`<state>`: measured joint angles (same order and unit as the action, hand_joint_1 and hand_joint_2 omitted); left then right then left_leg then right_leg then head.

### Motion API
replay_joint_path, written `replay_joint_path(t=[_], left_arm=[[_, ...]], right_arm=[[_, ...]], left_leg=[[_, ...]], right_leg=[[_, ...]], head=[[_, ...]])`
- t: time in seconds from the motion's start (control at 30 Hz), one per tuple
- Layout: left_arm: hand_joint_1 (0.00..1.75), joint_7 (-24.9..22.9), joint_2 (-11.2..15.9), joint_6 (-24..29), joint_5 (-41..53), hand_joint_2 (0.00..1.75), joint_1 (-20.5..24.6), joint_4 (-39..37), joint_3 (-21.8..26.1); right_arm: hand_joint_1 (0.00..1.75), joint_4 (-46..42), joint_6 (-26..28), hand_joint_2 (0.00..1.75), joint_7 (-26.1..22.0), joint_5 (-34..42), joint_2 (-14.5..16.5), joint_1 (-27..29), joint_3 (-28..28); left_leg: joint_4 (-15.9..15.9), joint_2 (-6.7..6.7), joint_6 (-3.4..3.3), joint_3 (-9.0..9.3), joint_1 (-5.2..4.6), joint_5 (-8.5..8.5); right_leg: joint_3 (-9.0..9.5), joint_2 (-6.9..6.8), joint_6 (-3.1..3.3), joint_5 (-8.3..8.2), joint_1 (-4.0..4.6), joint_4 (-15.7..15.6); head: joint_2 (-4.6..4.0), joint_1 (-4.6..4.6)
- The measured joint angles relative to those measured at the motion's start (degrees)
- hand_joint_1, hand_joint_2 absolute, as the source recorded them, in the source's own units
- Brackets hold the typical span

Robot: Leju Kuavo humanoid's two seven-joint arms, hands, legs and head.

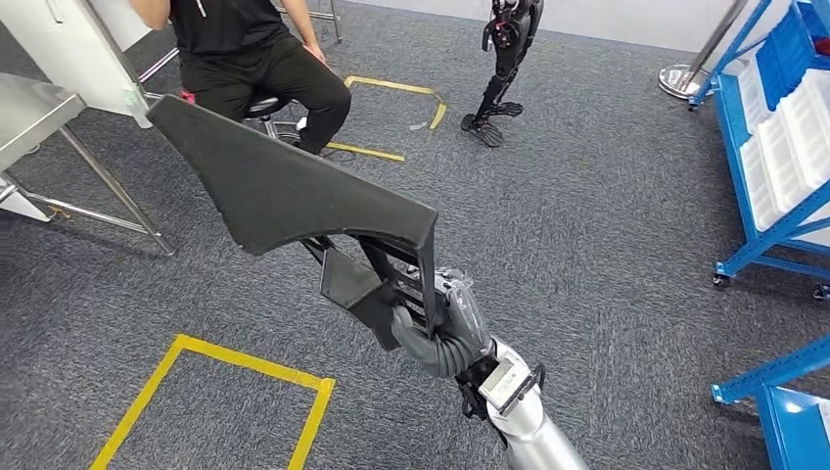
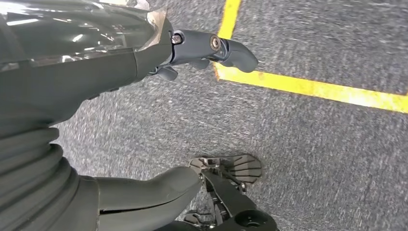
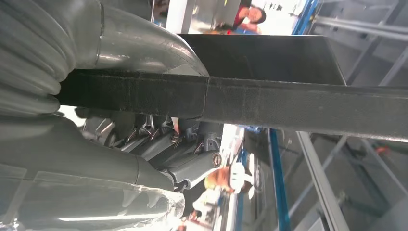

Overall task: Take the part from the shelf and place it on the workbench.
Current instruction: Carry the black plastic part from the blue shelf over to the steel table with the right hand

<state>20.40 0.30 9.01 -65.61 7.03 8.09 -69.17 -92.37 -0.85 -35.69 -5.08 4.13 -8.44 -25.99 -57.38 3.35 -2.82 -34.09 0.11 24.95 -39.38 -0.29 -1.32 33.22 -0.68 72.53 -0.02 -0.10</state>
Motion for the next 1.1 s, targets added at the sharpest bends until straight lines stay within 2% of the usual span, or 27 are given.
replay_joint_path(t=[0.07, 0.1, 0.13, 0.17, 0.23, 0.27, 0.3, 0.37, 0.43, 0.47, 0.5, 0.53, 0.6, 0.63, 0.67, 0.73, 0.77, 0.8, 0.83, 0.87, 0.9, 0.93, 0.97, 1.0, 1.03, 1.07, 1.1], left_arm=[[0.00, 0.2, 0.1, 0.0, 0.1, 1.75, 0.0, 0.0, 0.0], [0.00, 0.4, 0.2, -0.1, 0.2, 1.75, 0.0, 0.0, -0.1], [0.00, 0.5, 0.3, -0.2, 0.4, 1.75, 0.0, 0.0, -0.2], [0.00, 0.5, 0.4, -0.4, 0.6, 1.75, -0.1, 0.0, -0.3], [0.00, 0.4, 0.4, -0.6, 0.9, 1.75, -0.2, 0.0, -0.7], [0.00, 0.4, 0.4, -0.7, 1.0, 1.75, -0.2, 0.0, -0.9], [0.00, 0.3, 0.4, -0.7, 1.0, 1.75, -0.1, 0.0, -1.2], [0.00, 0.3, 0.3, -0.6, 1.0, 1.75, 0.2, 0.0, -1.4], [0.00, 0.2, 0.3, -0.3, 0.8, 1.75, 0.3, 0.0, -1.5], [0.00, 0.1, 0.3, -0.2, 0.6, 1.75, 0.3, 0.0, -1.5], [0.00, 0.0, 0.4, -0.1, 0.5, 1.75, 0.2, 0.0, -1.5], [0.00, -0.1, 0.5, 0.0, 0.3, 1.75, 0.2, 0.0, -1.5], [0.00, -0.2, 0.7, 0.2, 0.0, 1.75, 0.2, 0.0, -1.5], [0.00, -0.2, 0.9, 0.2, -0.1, 1.75, 0.3, 0.0, -1.5], [0.00, -0.2, 1.0, 0.3, -0.2, 1.75, 0.3, 0.0, -1.5], [0.00, -0.3, 1.2, 0.5, -0.3, 1.75, 0.2, -0.1, -1.5], [0.00, -0.3, 1.2, 0.6, -0.4, 1.75, 0.1, -0.1, -1.5], [0.00, -0.4, 1.2, 0.7, -0.4, 1.75, 0.1, -0.1, -1.5], [0.00, -0.4, 1.2, 0.7, -0.5, 1.75, 0.1, -0.1, -1.5], [0.00, -0.4, 1.2, 0.8, -0.5, 1.75, 0.2, -0.1, -1.5], [0.00, -0.4, 1.2, 0.8, -0.5, 1.75, 0.3, -0.1, -1.5], [0.00, -0.3, 1.2, 0.8, -0.5, 1.75, 0.3, -0.1, -1.5], [0.00, -0.3, 1.2, 0.8, -0.5, 1.75, 0.2, -0.1, -1.5], [0.00, -0.2, 1.2, 0.8, -0.6, 1.75, 0.2, -0.1, -1.5], [0.00, -0.1, 1.2, 0.8, -0.6, 1.75, 0.1, -0.1, -1.5], [0.00, 0.0, 1.1, 0.8, -0.6, 1.75, 0.1, -0.1, -1.5], [0.00, 0.0, 1.1, 0.9, -0.6, 1.75, 0.1, -0.1, -1.5]], right_arm=[[1.75, 0.1, 0.0, 1.75, 0.0, 0.0, 0.0, -0.1, 0.0], [1.75, 0.1, 0.0, 1.75, -0.1, 0.0, 0.0, -0.1, 0.0], [1.75, 0.1, 0.0, 1.75, -0.1, -0.1, -0.1, -0.1, 0.0], [1.75, 0.1, 0.1, 1.75, -0.2, -0.3, -0.1, 0.0, 0.0], [1.75, 0.1, 0.2, 1.75, -0.3, -0.5, -0.1, 0.1, 0.0], [1.75, 0.1, 0.2, 1.75, -0.3, -0.6, 0.0, 0.1, 0.0], [1.75, 0.1, 0.2, 1.75, -0.3, -0.7, 0.1, 0.1, 0.0], [1.75, 0.1, 0.2, 1.75, -0.3, -1.0, 0.2, 0.2, 0.0], [1.75, 0.2, 0.1, 1.75, -0.3, -1.1, 0.2, 0.2, 0.0], [1.75, 0.2, -0.1, 1.75, -0.2, -1.2, 0.2, 0.1, 0.0], [1.75, 0.3, -0.3, 1.75, 0.0, -1.3, 0.3, 0.0, 0.0], [1.75, 0.3, -0.4, 1.75, 0.1, -1.3, 0.3, -0.2, 0.0], [1.75, 0.3, -0.6, 1.75, 0.4, -1.3, 0.5, -0.5, 0.0], [1.75, 0.3, -0.7, 1.75, 0.4, -1.3, 0.6, -0.6, 0.0], [1.75, 0.3, -0.7, 1.75, 0.4, -1.3, 0.7, -0.6, 0.0], [1.75, 0.3, -0.8, 1.75, 0.4, -1.3, 0.9, -0.7, 0.0], [1.75, 0.3, -0.9, 1.75, 0.5, -1.3, 1.0, -0.8, 0.0], [1.75, 0.3, -1.0, 1.75, 0.5, -1.3, 1.1, -0.9, 0.0], [1.75, 0.3, -1.1, 1.75, 0.6, -1.2, 1.1, -0.9, 0.0], [1.75, 0.4, -1.1, 1.75, 0.6, -1.2, 1.1, -0.9, 0.0], [1.75, 0.5, -1.2, 1.75, 0.7, -1.2, 1.0, -0.8, 0.0], [1.75, 0.6, -1.3, 1.75, 0.7, -1.3, 1.0, -0.6, 0.0], [1.75, 0.7, -1.3, 1.75, 0.8, -1.3, 0.9, -0.5, 0.0], [1.75, 0.8, -1.4, 1.75, 0.9, -1.3, 0.9, -0.5, 0.0], [1.75, 0.8, -1.5, 1.75, 0.9, -1.3, 0.9, -0.5, 0.0], [1.75, 0.8, -1.5, 1.75, 0.9, -1.4, 0.9, -0.5, 0.0], [1.75, 0.8, -1.5, 1.75, 1.0, -1.4, 0.9, -0.5, 0.0]], left_leg=[[-0.4, 1.50, 0.47, 0.01, 0.18, 0.26], [-0.7, 2.14, 0.83, -0.06, 0.19, 0.48], [-1.0, 2.61, 1.21, -0.21, 0.19, 0.63], [-1.1, 2.94, 1.56, -0.37, 0.21, 0.69], [-1.0, 3.33, 2.07, -0.63, 0.45, 0.67], [-1.4, 2.70, 2.30, -0.81, 0.52, 1.00], [-2.7, 1.52, 2.53, -1.42, 0.55, 1.88], [-8.6, -1.54, 2.96, -4.25, 0.54, 5.02], [-15.4, -2.85, 3.21, -7.92, 0.62, 7.70], [-16.8, -3.04, 3.19, -8.81, 0.62, 7.73], [-16.0, -3.18, 3.07, -8.56, 0.61, 6.69], [-13.1, -3.54, 2.82, -7.15, 0.54, 4.85], [-5.3, -5.79, 2.06, -3.12, 0.06, 1.56], [-2.8, -6.68, 1.69, -1.82, -0.27, 0.85], [-1.6, -7.16, 1.39, -1.24, -0.58, 0.74], [-1.2, -6.01, 0.89, -1.16, -0.84, 0.72], [-0.7, -5.40, 0.65, -0.84, -0.73, 0.47], [-0.2, -4.78, 0.42, -0.49, -0.55, 0.21], [0.2, -4.14, 0.20, -0.14, -0.32, -0.08], [0.4, -3.54, 0.11, 0.03, -0.16, -0.23], [0.4, -2.82, 0.02, 0.04, -0.11, -0.28], [0.4, -2.07, -0.03, 0.03, -0.08, -0.30], [0.4, -1.28, -0.01, 0.04, -0.06, -0.28], [0.3, -0.43, 0.05, 0.07, 0.00, -0.25], [0.2, 0.38, 0.18, 0.11, 0.11, -0.18], [0.0, 1.17, 0.41, 0.09, 0.23, -0.04], [-0.4, 1.90, 0.77, -0.02, 0.26, 0.20]], right_leg=[[3.35, 1.17, -1.21, -3.32, -0.54, -7.5], [4.91, 1.77, -1.35, -4.56, -0.70, -10.8], [5.93, 2.21, -1.17, -5.26, -0.75, -12.8], [6.24, 2.31, -0.70, -5.41, -0.63, -13.3], [6.39, 1.61, 0.26, -5.65, -0.51, -13.5], [6.46, 1.27, 0.64, -5.73, -0.55, -13.6], [6.55, 0.85, 1.05, -5.76, -0.61, -13.7], [6.65, -0.12, 1.66, -5.65, -0.43, -13.8], [6.65, -1.28, 1.98, -5.49, -0.09, -13.8], [6.67, -1.88, 2.08, -5.41, 0.04, -13.8], [6.73, -2.45, 2.16, -5.33, 0.15, -13.8], [6.83, -2.99, 2.23, -5.25, 0.25, -13.8], [7.11, -3.97, 2.18, -5.00, 0.59, -13.8], [7.21, -4.43, 2.04, -4.88, 0.72, -13.8], [7.31, -4.91, 1.84, -4.74, 0.81, -13.9], [7.63, -5.86, 1.34, -4.54, 0.83, -14.1], [7.68, -5.53, 1.08, -4.33, 0.81, -13.9], [7.36, -4.51, 0.96, -3.73, 0.78, -12.9], [6.45, -3.13, 0.98, -2.70, 0.72, -10.8], [4.97, -1.65, 1.12, -1.39, 0.56, -7.8], [3.00, -0.77, 1.24, 0.08, 0.43, -3.8], [1.14, -0.43, 1.19, 1.10, 0.29, -0.4], [-0.07, -0.28, 0.89, 1.35, 0.14, 1.5], [-0.36, -0.15, 0.35, 0.72, -0.02, 1.3], [0.57, 0.07, -0.32, -0.76, -0.22, -1.2], [2.26, 0.78, -1.05, -2.64, -0.51, -5.3], [3.85, 1.64, -1.41, -4.15, -0.71, -9.0]], head=[[0.00, 0.00], [0.00, 0.02], [0.00, 0.02], [0.00, 0.04], [0.00, 0.05], [0.00, 0.02], [0.00, -0.09], [0.00, -0.29], [0.00, -0.35], [0.00, -0.35], [0.00, -0.36], [0.00, -0.36], [0.00, -0.34], [0.00, -0.33], [0.00, -0.32], [0.00, -0.33], [0.00, -0.31], [0.00, -0.30], [0.00, -0.22], [0.00, -0.15], [0.00, -0.10], [0.00, -0.05], [0.00, -0.05], [0.00, -0.04], [0.00, -0.04], [0.00, -0.03], [0.00, 0.00]])
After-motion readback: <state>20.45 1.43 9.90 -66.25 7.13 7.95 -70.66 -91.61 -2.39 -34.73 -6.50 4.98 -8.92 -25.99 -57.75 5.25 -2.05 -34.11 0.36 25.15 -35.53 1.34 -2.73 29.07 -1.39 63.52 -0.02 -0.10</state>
